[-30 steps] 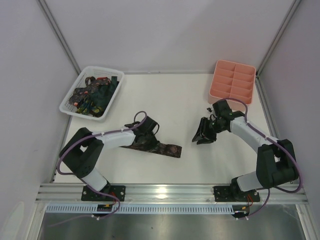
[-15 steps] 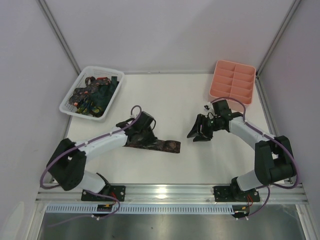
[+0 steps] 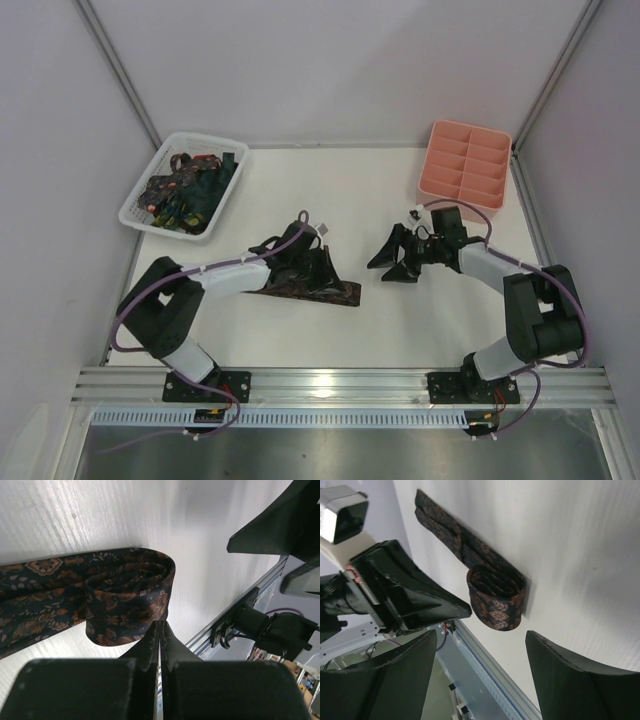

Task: Roll the ties
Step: Roll the tie

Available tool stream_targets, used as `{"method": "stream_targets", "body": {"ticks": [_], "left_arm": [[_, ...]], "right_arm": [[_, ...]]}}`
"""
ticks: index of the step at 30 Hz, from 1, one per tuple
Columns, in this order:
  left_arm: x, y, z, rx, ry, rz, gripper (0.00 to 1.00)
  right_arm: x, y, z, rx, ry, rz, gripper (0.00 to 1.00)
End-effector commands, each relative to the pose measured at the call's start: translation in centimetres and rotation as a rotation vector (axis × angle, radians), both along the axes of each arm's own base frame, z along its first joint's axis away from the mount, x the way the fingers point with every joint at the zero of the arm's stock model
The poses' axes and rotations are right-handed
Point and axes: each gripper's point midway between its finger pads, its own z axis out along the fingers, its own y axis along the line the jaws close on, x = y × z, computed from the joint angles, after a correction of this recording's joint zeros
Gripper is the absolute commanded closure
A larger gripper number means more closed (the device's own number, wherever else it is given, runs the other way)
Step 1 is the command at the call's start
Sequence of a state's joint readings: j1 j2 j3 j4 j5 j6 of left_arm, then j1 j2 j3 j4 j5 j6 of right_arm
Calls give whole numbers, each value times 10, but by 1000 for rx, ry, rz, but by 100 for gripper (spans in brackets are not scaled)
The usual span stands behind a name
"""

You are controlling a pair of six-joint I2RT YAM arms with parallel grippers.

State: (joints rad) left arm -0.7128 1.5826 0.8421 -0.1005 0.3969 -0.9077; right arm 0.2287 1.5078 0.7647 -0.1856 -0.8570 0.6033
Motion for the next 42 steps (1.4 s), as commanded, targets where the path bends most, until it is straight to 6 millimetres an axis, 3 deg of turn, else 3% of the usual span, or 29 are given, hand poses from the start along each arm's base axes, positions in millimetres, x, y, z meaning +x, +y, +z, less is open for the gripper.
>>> {"method": "stream_targets", "body": {"ticks": [1, 5, 9, 16, 22, 34, 37, 42], "left_arm": [[14, -20, 27, -97, -93, -85, 100], [16, -13, 12, -53, -69, -86, 100], [18, -1, -5, -23, -42, -76, 100], [22, 12, -17, 13, -39, -75, 100], [23, 14, -25, 8, -32, -79, 100], [20, 19, -36, 24, -21, -74, 100], [19, 19, -39, 25, -18, -74, 100], [19, 24, -43, 33, -19, -63, 100]], "right_arm": [[2, 8, 7, 83, -33, 32, 22], [-4, 14, 1, 108, -15, 55, 22], [-13, 35, -9, 103, -34, 123, 22], [-20, 54, -36, 60, 20, 135, 26], [-19, 60, -60, 4, 86, 94, 30], [-23, 68, -88, -75, 188, 31, 32], [-22, 67, -95, -104, 207, 4, 35], [-21, 70, -107, -113, 257, -4, 57]]}}
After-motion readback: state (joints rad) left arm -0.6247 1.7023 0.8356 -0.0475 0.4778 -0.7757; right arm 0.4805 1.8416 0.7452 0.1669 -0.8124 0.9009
